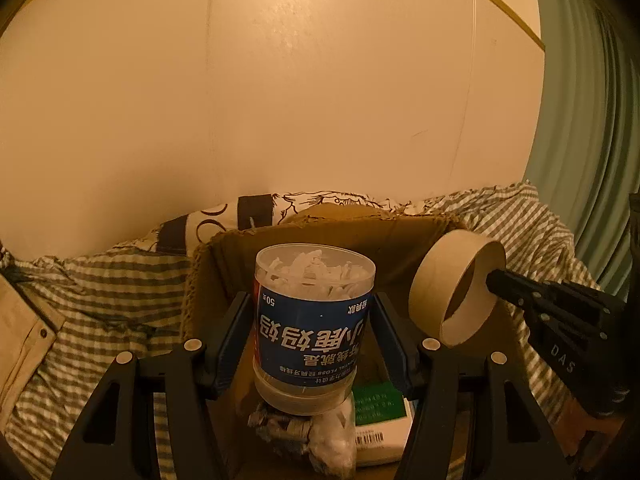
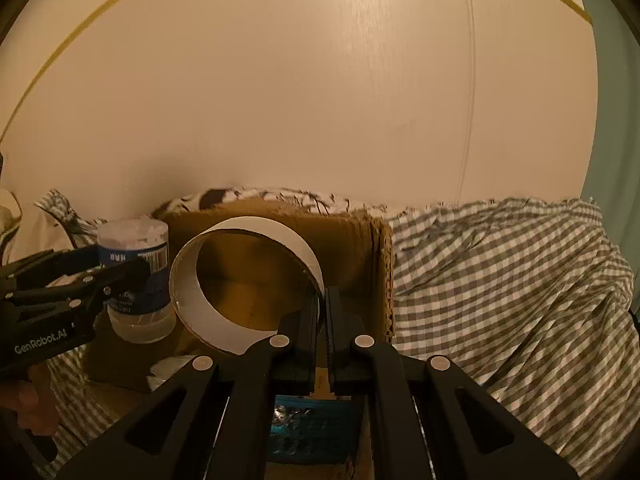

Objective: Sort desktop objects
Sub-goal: 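Carry the bottle and tape roll over the box and open both tools, then withdraw both tools from the box back toward the remaining items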

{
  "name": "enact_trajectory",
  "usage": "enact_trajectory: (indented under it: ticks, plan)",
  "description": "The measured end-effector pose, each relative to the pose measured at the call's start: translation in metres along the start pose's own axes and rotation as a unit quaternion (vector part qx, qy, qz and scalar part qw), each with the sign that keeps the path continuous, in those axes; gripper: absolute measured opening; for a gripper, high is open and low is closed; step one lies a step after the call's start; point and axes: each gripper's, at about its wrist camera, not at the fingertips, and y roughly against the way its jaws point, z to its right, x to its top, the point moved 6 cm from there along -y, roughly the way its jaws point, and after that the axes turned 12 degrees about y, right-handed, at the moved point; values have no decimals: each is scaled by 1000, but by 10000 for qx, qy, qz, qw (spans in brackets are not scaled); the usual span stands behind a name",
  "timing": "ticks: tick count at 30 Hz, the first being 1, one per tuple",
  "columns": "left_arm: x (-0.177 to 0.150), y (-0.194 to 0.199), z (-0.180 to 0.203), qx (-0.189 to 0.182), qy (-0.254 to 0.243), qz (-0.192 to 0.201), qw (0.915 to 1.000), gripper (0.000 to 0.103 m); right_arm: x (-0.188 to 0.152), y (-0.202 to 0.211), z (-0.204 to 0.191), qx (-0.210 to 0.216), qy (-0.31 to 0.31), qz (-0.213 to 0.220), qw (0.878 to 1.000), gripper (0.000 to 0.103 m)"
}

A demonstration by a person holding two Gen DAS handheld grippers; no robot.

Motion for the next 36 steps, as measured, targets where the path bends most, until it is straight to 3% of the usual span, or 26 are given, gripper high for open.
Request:
enact_trajectory:
  ticks: [3, 4, 6, 8, 14, 19, 28, 36]
  plan:
    - [3, -6, 5, 48, -69, 13, 10000, 65, -1, -6, 0, -40, -34, -184, 9998, 8]
    - [4, -5, 6, 84, -86, 75, 9999, 76, -2, -9, 0, -24, -14, -295, 9996, 12]
    - [6, 1, 6, 228, -57, 208, 9995, 95, -4, -9, -2, 13, 10, -364, 9993, 41]
    - [9, 11, 4, 259, 56, 339, 9991, 96, -5, -3, -2, -44, 13, -322, 9995, 51]
    - [12, 34, -3, 234, 237, 443, 9985, 96, 1, 22, 2, -126, -84, -138, 9998, 55]
    - [19, 65, -6, 244, 327, 679, 9969, 103, 13, 55, 2, -261, -103, 187, 9994, 72]
    - [23, 124, -1, 215, 273, 1096, 9934, 103, 29, 113, 1, -522, -75, 744, 9958, 103]
    - [15, 159, -1, 353, 303, 1326, 9901, 103, 18, 151, -3, -571, -52, 1018, 9932, 103]
